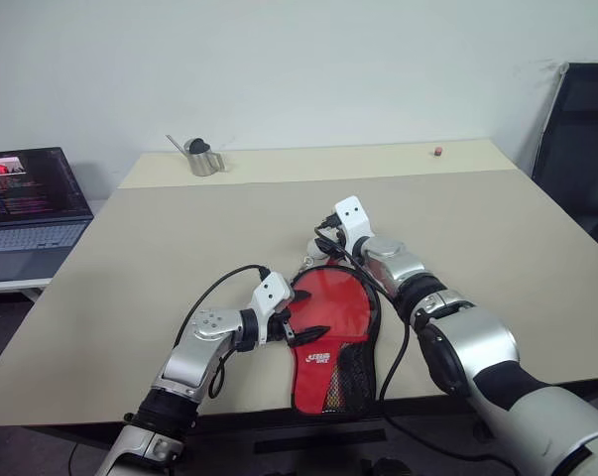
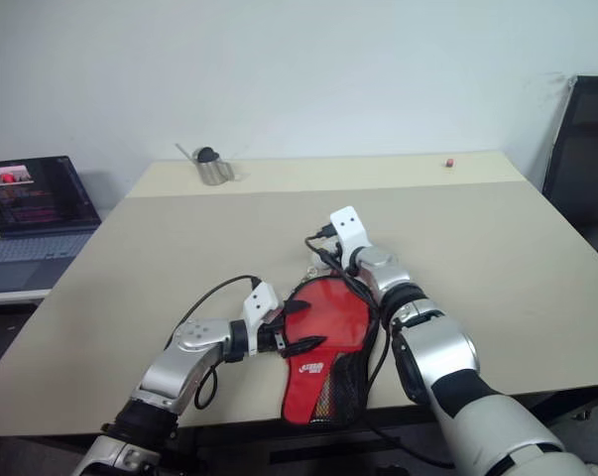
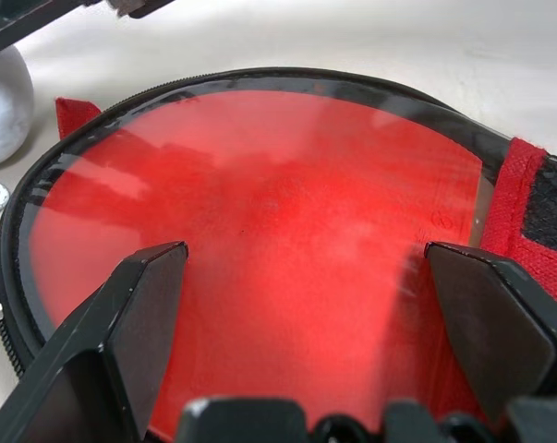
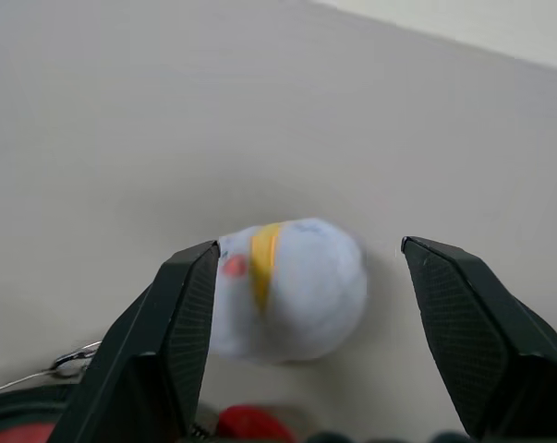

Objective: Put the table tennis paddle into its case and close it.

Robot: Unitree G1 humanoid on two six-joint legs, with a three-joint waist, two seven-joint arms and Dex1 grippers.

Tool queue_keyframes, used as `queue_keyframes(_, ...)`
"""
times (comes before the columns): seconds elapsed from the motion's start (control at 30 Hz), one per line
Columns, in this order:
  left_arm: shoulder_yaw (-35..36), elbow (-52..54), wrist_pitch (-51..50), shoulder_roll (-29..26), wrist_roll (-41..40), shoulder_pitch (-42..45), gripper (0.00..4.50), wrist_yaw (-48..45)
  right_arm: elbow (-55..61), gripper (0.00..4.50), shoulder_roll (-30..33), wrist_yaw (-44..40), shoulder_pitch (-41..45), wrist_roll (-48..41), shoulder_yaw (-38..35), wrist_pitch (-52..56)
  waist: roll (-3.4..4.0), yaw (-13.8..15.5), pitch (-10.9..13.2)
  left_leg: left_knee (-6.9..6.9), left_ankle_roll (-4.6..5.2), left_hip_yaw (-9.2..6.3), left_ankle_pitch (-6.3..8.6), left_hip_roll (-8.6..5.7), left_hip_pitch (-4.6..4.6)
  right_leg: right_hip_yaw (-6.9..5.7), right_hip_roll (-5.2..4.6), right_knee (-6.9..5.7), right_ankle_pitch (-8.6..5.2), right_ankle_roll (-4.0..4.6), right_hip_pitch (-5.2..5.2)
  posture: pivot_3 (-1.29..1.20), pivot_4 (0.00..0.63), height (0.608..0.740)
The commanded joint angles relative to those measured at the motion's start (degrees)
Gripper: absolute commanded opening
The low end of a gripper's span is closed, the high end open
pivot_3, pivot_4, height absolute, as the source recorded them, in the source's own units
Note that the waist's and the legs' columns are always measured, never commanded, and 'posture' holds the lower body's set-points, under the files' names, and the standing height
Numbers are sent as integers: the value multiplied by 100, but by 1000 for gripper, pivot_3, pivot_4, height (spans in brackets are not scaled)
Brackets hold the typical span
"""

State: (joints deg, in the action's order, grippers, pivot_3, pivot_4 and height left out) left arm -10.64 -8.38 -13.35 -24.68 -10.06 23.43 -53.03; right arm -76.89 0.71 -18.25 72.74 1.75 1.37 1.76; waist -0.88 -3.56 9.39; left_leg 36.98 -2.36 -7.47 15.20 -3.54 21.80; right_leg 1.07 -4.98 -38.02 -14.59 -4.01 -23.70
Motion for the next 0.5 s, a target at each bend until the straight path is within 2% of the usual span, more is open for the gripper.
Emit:
queue_keyframes(0.03,-7,205,-50,-44,42,-89,4500,46,25,3413,-130,-127,193,229,76,-56,0,-7,0,0,0,0,0,0,0,0,0,0,0,0,0,0,150,740)
queue_keyframes(0.23,11,238,-72,-53,22,-122,4500,65,-25,3413,230,435,134,1119,691,34,1,-16,0,1,0,-2,0,-1,1,-2,0,0,0,0,0,0,150,740)
queue_keyframes(0.33,25,207,-63,-62,12,-101,4500,56,-20,3413,479,383,80,1355,858,17,1,-16,0,1,-1,-1,-1,-2,1,-2,0,0,0,0,1,0,150,740)
queue_keyframes(0.5,77,163,-50,-110,-24,-75,4500,26,97,3413,776,-601,68,1324,874,24,1,-36,0,1,1,0,0,-1,-1,-2,2,-4,0,0,2,0,150,740)
